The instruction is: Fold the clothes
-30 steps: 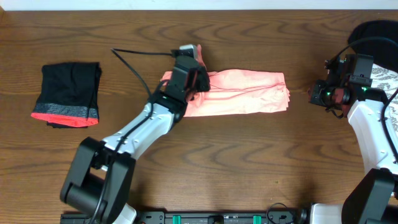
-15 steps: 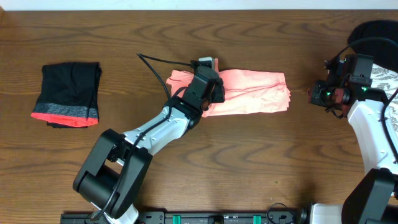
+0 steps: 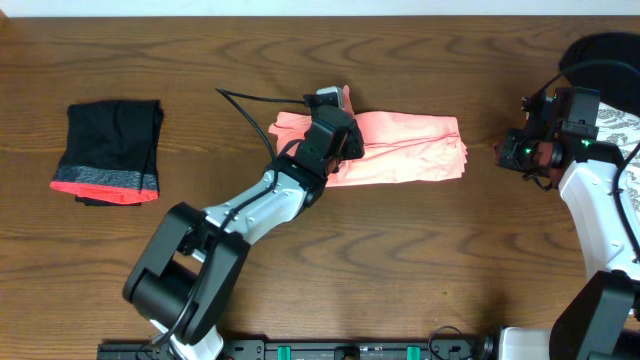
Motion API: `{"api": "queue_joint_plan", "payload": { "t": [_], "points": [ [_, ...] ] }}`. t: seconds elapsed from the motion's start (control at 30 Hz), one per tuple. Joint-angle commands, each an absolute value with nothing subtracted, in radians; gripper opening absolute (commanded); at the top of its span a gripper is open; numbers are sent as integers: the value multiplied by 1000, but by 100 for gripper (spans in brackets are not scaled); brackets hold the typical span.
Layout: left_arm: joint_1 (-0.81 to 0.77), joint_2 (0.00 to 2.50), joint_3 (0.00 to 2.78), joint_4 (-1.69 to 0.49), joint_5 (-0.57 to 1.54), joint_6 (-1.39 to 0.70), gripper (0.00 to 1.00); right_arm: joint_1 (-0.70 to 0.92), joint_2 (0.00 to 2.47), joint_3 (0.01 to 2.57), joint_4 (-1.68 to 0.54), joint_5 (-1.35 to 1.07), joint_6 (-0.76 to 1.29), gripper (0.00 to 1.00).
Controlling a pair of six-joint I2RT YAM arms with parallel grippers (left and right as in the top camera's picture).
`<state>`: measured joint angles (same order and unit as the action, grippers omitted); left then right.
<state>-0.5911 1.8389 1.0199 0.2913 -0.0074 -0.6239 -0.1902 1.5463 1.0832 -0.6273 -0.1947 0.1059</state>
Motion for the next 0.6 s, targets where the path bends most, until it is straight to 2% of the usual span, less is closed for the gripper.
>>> {"api": "queue_joint_plan", "payload": {
  "t": [0.0, 0.07, 0.1, 0.13, 0.17, 0.2, 0.47, 0.53, 0.57],
  "points": [
    [-607, 1868, 1037, 302, -19, -641, 6, -183, 1544, 1085, -628, -208, 115, 31],
    [-615, 1869, 1037, 302, -19, -641, 6, -183, 1544, 1085, -628, -208, 115, 31],
    [-619, 1869, 1037, 303, -19, -641, 10, -183, 1544, 1085, -627, -208, 116, 31],
    [-622, 1869, 1037, 308, -15, -641, 25, -183, 1544, 1085, -625, -208, 116, 31],
    [-622, 1869, 1038, 313, -8, -640, 49, -183, 1544, 1085, -625, -208, 116, 31],
    [-622, 1869, 1041, 314, 1, -636, 67, -183, 1544, 1085, -625, -208, 115, 31],
    [-617, 1824, 1076, 293, 66, -528, 71, -182, 1544, 1085, -625, -224, 114, 31],
    [-603, 1794, 1076, 259, 56, -501, 65, -182, 1544, 1085, -624, -257, 89, 29],
    [-590, 1774, 1076, 229, 47, -496, 57, -182, 1544, 1085, -619, -301, 60, 27]
  ]
}}
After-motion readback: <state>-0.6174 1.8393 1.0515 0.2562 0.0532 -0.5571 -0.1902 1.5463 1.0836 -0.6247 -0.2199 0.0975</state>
